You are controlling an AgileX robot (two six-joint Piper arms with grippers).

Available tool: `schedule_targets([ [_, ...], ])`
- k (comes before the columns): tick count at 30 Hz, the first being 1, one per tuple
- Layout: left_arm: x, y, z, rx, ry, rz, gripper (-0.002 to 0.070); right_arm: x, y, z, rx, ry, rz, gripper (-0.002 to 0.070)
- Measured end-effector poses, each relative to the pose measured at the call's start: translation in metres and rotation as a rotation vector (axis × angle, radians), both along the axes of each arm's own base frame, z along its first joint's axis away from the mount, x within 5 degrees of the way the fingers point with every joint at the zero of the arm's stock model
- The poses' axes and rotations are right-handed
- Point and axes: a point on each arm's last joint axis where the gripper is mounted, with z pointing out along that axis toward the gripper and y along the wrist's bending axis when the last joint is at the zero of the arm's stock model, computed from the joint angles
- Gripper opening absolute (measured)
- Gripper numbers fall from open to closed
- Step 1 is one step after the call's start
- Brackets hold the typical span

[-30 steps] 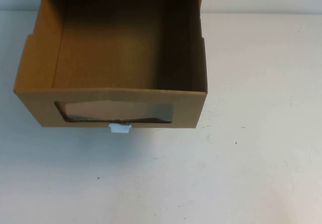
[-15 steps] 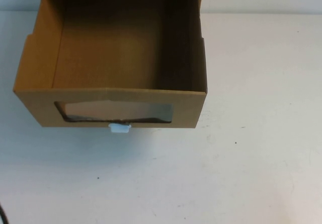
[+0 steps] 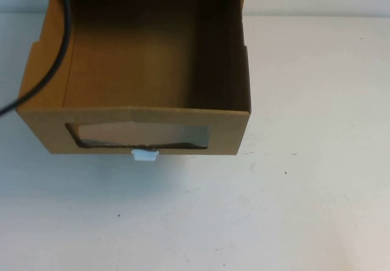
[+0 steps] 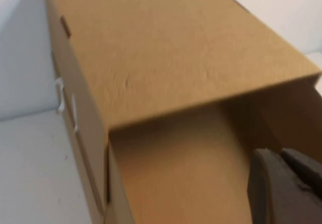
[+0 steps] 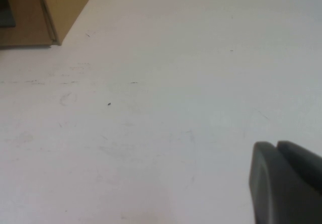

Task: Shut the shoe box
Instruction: Press the shoe box with left arm, then close the shoe box with your right arm

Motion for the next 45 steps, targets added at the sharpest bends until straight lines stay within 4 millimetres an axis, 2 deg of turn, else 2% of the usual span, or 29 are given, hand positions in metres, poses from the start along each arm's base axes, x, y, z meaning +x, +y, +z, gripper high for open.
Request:
schedule_targets([
  [2, 0.024, -0.003, 0.011, 0.015, -0.01, -0.038, -0.0005, 0.0, 0.0, 0.0, 0.0, 0.0, 0.0, -0.0013],
  [5, 0.061, -0.008, 0.017, 0.036, 0.008, -0.088, -0.0005, 0.0, 0.0, 0.0, 0.0, 0.0, 0.0, -0.0013],
  [12, 0.138, -0.014, 0.008, 0.039, 0.062, -0.138, -0.0005, 0.0, 0.0, 0.0, 0.0, 0.0, 0.0, -0.0013],
  [19, 0.182, -0.024, -0.012, -0.027, 0.102, -0.213, -0.0005, 0.0, 0.0, 0.0, 0.0, 0.0, 0.0, -0.0013],
  [24, 0.202, -0.035, -0.031, -0.054, 0.138, -0.255, -0.0005, 0.0, 0.0, 0.0, 0.0, 0.0, 0.0, -0.0013],
  [32, 0.218, -0.048, -0.061, -0.056, 0.217, -0.295, -0.0005, 0.0, 0.0, 0.0, 0.01, -0.002, 0.0, -0.0013],
  [45, 0.225, -0.05, -0.068, -0.07, 0.227, -0.297, -0.0005, 0.003, 0.001, 0.024, 0.546, -0.192, -0.062, -0.0013],
])
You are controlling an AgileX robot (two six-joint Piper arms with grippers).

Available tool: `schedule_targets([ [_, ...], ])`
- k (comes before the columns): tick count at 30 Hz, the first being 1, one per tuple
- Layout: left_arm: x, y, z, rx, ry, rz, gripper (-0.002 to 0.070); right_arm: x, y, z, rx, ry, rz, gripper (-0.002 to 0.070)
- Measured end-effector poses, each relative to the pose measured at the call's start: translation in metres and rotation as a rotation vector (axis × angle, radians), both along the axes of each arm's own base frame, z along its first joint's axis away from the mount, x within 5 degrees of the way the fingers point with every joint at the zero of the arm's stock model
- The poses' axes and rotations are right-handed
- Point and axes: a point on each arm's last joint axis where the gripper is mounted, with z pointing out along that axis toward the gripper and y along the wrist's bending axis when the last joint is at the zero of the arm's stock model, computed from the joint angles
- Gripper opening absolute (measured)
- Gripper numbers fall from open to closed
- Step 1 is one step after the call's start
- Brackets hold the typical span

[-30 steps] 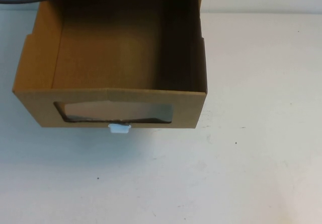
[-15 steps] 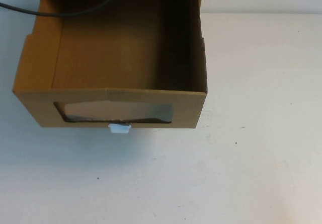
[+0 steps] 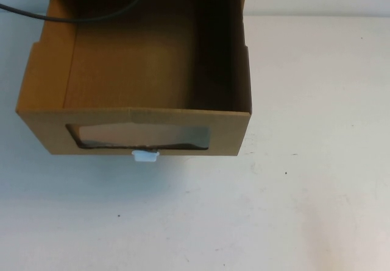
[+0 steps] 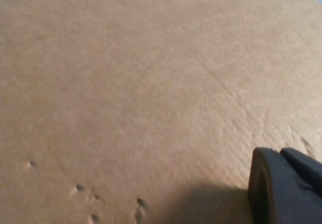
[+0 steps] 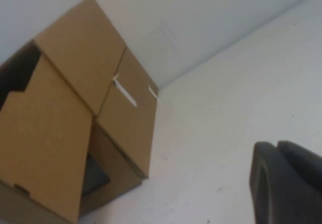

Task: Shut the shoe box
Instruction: Close the shoe box with your right arm

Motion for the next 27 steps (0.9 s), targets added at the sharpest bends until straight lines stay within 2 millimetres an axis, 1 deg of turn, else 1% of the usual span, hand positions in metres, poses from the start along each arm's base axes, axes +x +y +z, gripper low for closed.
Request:
schedule_targets([
  [4, 0.0, 0.0, 0.0, -0.004, 0.001, 0.0, -0.0005, 0.0, -0.001, 0.003, 0.127, -0.015, -0.013, -0.0013],
  [5, 0.0, 0.0, 0.0, -0.005, 0.001, 0.0, -0.0005, 0.0, 0.0, 0.003, 0.154, -0.004, 0.001, -0.0013],
  [7, 0.0, 0.0, 0.0, -0.007, 0.002, -0.001, -0.0005, -0.002, 0.005, 0.01, 0.16, 0.015, 0.052, -0.0013],
  [11, 0.0, -0.001, -0.001, -0.008, 0.004, -0.002, -0.0005, -0.009, 0.016, 0.044, 0.083, 0.054, 0.179, -0.0013],
  [14, 0.001, -0.001, -0.002, -0.011, 0.006, -0.003, -0.0005, -0.004, 0.023, 0.076, -0.03, 0.176, 0.269, -0.0013],
  [18, 0.001, -0.001, -0.002, -0.014, 0.007, -0.003, -0.0005, 0.021, 0.031, 0.109, -0.206, 0.425, 0.397, -0.0013],
  [20, 0.001, -0.001, -0.002, -0.014, 0.008, -0.003, -0.0005, 0.036, 0.034, 0.122, -0.282, 0.511, 0.461, -0.0012],
  [23, 0.001, -0.001, -0.002, -0.014, 0.008, -0.003, -0.0005, 0.062, 0.04, 0.143, -0.36, 0.568, 0.54, -0.0011],
  [25, 0.001, -0.001, -0.002, -0.019, 0.011, -0.002, -0.0005, 0.078, 0.047, 0.15, -0.393, 0.592, 0.592, -0.0011],
  [27, 0.001, -0.001, -0.002, -0.019, 0.011, -0.002, -0.0005, 0.095, 0.061, 0.155, -0.433, 0.606, 0.662, -0.0011],
])
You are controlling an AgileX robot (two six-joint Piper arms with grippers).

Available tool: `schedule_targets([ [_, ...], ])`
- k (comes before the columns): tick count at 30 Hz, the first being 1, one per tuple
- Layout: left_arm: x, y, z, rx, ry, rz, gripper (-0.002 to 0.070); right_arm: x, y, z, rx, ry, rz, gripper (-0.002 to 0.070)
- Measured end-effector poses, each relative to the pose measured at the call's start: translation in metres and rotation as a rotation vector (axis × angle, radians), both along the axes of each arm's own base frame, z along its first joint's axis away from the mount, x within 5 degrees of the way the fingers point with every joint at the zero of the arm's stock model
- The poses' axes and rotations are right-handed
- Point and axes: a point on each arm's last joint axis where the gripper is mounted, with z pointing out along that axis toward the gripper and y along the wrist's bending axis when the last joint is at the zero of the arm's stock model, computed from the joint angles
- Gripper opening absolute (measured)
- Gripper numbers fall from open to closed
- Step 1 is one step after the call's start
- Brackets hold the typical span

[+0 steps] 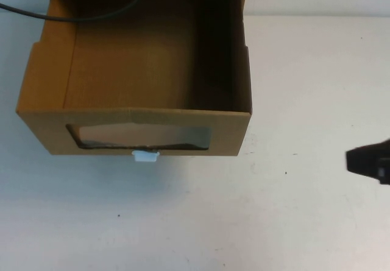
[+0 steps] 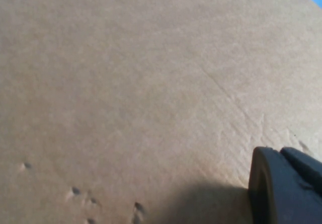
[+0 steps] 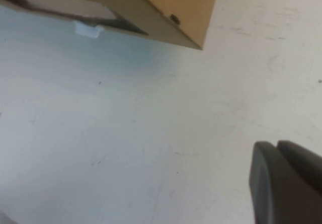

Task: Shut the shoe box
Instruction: Close the shoe box with your right arm

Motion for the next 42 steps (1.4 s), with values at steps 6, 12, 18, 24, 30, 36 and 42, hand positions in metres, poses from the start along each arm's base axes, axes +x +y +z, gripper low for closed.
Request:
schedule_targets([
  [6, 0.0, 0.002, 0.0, -0.005, 0.0, 0.005, -0.0005, 0.026, 0.067, 0.01, -0.083, -0.01, 0.235, -0.0011],
  [12, 0.001, 0.006, 0.0, -0.006, 0.002, 0.013, -0.0005, 0.016, 0.134, 0.012, -0.171, -0.223, 0.328, -0.0011],
  [18, 0.001, 0.006, 0.0, -0.008, 0.003, 0.013, -0.0005, 0.022, 0.164, 0.004, -0.221, -0.397, 0.269, -0.0011],
  [24, 0.001, 0.006, 0.0, -0.008, 0.007, 0.012, -0.0005, 0.036, 0.188, -0.011, -0.248, -0.408, 0.267, -0.0011],
  [30, 0.001, 0.006, 0.0, -0.008, 0.007, 0.012, -0.0005, 0.049, 0.204, -0.008, -0.28, -0.442, 0.264, -0.0011],
  [36, 0.001, 0.006, 0.0, -0.008, 0.007, 0.012, -0.0005, 0.066, 0.21, -0.011, -0.301, -0.436, 0.235, -0.0012],
  [42, 0.001, 0.006, 0.0, -0.009, 0.007, 0.013, -0.0005, 0.08, 0.207, -0.011, -0.304, -0.444, 0.204, -0.0012],
])
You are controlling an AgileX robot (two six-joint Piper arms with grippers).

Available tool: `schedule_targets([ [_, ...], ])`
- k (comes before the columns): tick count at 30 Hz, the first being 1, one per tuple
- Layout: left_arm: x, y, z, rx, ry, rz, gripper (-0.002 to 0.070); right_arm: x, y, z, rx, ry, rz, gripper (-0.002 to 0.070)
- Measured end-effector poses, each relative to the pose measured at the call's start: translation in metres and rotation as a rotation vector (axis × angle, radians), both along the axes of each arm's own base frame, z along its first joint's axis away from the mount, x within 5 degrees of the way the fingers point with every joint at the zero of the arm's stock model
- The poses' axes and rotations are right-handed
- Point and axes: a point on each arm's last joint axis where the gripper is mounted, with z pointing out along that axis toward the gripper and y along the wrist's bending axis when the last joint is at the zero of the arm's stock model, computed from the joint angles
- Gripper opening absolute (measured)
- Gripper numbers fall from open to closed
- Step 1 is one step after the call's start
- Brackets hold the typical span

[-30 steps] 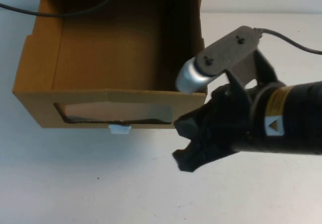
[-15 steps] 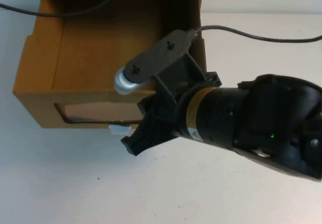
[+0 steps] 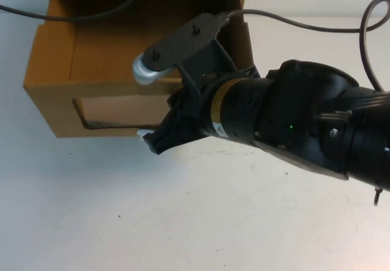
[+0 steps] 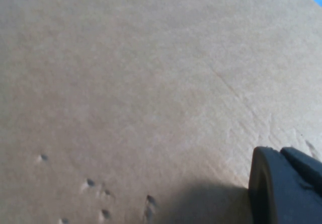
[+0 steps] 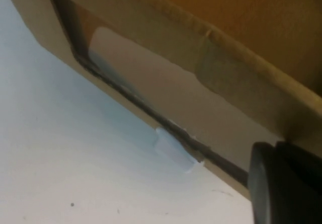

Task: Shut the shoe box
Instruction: Close the shoe box with your right arm

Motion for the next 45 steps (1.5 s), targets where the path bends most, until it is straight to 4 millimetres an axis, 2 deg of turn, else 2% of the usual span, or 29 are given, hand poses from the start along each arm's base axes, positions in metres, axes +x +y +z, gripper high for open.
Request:
schedule_targets([
  [5, 0.0, 0.0, 0.0, 0.0, 0.002, -0.002, -0.0005, -0.001, 0.001, -0.001, 0.015, 0.026, 0.007, -0.0012],
  [11, 0.0, 0.0, 0.0, 0.001, 0.003, -0.003, -0.0005, -0.012, 0.009, -0.003, 0.075, 0.127, 0.113, -0.0012],
  [18, 0.0, 0.0, 0.0, 0.001, 0.003, -0.003, -0.0005, -0.007, 0.024, 0.001, 0.172, 0.058, 0.183, -0.0012],
  [30, 0.0, 0.0, 0.0, 0.001, 0.002, -0.004, -0.0005, 0.025, 0.058, 0.007, 0.187, 0.024, 0.171, -0.0013],
  [45, 0.0, 0.0, 0.0, 0.001, 0.003, -0.004, -0.0005, 0.087, 0.057, 0.017, 0.218, -0.042, 0.073, -0.0013],
])
